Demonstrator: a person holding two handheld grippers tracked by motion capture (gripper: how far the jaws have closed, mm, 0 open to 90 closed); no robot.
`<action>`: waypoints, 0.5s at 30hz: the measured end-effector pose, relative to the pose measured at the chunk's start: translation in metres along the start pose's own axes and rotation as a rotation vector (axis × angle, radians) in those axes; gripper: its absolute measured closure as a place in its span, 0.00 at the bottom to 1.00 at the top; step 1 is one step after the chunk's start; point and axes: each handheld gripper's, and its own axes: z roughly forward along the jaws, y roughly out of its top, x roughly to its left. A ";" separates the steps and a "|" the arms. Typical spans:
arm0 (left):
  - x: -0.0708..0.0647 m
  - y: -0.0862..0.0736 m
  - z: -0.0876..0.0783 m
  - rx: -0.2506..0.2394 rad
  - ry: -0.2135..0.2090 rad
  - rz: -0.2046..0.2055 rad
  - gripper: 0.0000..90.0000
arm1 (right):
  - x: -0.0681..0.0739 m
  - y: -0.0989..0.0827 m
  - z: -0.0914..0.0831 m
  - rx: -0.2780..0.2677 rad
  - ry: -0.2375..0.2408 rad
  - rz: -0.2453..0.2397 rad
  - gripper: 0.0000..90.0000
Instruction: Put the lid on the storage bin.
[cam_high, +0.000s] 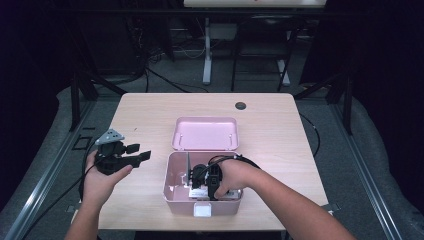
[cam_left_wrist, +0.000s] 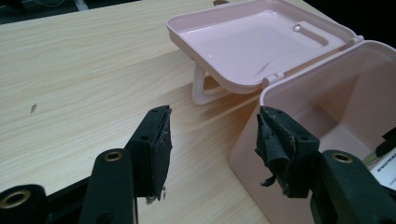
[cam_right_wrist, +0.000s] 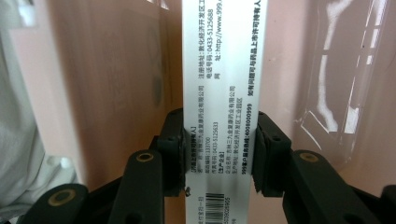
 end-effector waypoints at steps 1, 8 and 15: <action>0.000 0.000 0.000 -0.002 0.001 0.000 0.50 | -0.001 -0.001 0.000 -0.005 0.003 0.008 0.68; 0.000 0.000 0.000 -0.003 0.001 -0.001 0.50 | -0.002 -0.003 -0.003 -0.019 0.019 0.025 0.66; -0.001 0.000 0.000 0.004 -0.003 0.002 0.50 | -0.001 -0.008 -0.018 -0.050 0.018 0.054 0.64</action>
